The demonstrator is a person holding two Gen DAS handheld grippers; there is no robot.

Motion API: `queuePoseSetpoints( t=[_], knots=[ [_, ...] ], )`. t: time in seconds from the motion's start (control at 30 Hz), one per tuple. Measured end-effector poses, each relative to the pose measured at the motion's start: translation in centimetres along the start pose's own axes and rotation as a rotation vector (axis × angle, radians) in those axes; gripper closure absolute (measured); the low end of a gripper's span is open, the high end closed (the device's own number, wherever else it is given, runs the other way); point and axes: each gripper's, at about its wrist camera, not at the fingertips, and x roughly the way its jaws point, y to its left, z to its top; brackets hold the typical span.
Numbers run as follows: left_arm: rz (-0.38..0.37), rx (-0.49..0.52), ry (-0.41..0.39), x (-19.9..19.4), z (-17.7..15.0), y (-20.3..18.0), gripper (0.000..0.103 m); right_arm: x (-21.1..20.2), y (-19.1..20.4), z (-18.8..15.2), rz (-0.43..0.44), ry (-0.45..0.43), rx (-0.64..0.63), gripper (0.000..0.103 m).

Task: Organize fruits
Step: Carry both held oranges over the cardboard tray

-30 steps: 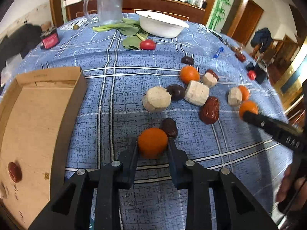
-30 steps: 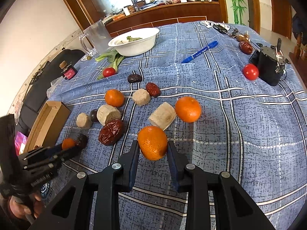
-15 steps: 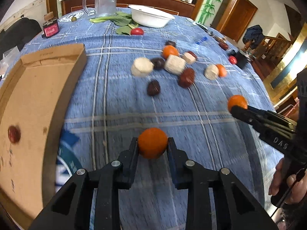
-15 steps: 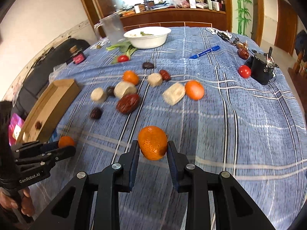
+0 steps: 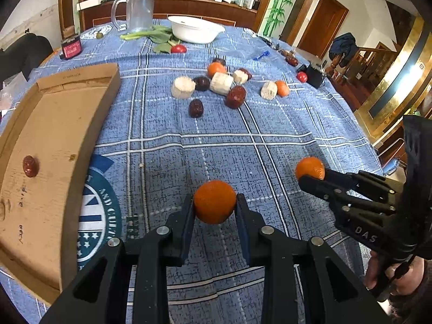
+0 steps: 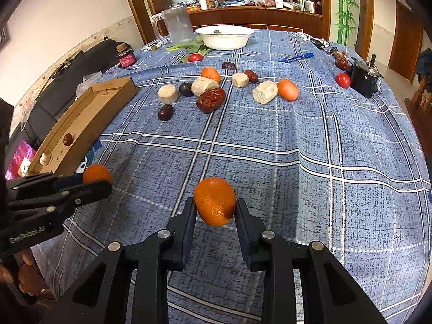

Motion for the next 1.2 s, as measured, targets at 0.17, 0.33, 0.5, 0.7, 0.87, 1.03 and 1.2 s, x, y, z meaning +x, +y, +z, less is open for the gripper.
queuePoseSetpoints(
  t=[0.17, 0.33, 0.5, 0.7, 0.87, 1.03, 1.2],
  knots=[
    [0.008, -0.006, -0.032, -1.6, 0.1, 0.8, 0.075, -0.3, 1.4, 0.7, 0.0, -0.015, -0.021, 0.071],
    [0.023, -0.025, -0.066, -3.2, 0.3, 2.3, 0.075, -0.2, 3.3, 1.8, 0.013, -0.025, -0.059, 0.071],
    [0.048, -0.076, -0.1, -4.9, 0.5, 4.9, 0.075, 0.2, 5.9, 3.2, 0.039, -0.038, -0.102, 0.071],
    [0.11, -0.158, -0.146, -7.3, 0.3, 9.2, 0.075, 1.0, 10.0, 5.3, 0.096, -0.055, -0.172, 0.071],
    [0.18, -0.22, -0.166, -8.7, -0.4, 12.8, 0.075, 2.0, 13.5, 6.9, 0.144, -0.064, -0.226, 0.07],
    [0.243, -0.285, -0.166, -9.5, -1.5, 16.6, 0.075, 3.1, 17.4, 7.9, 0.192, -0.064, -0.29, 0.07],
    [0.274, -0.334, -0.145, -9.4, -2.7, 19.4, 0.075, 4.8, 20.8, 9.0, 0.231, -0.048, -0.334, 0.07]
  ],
)
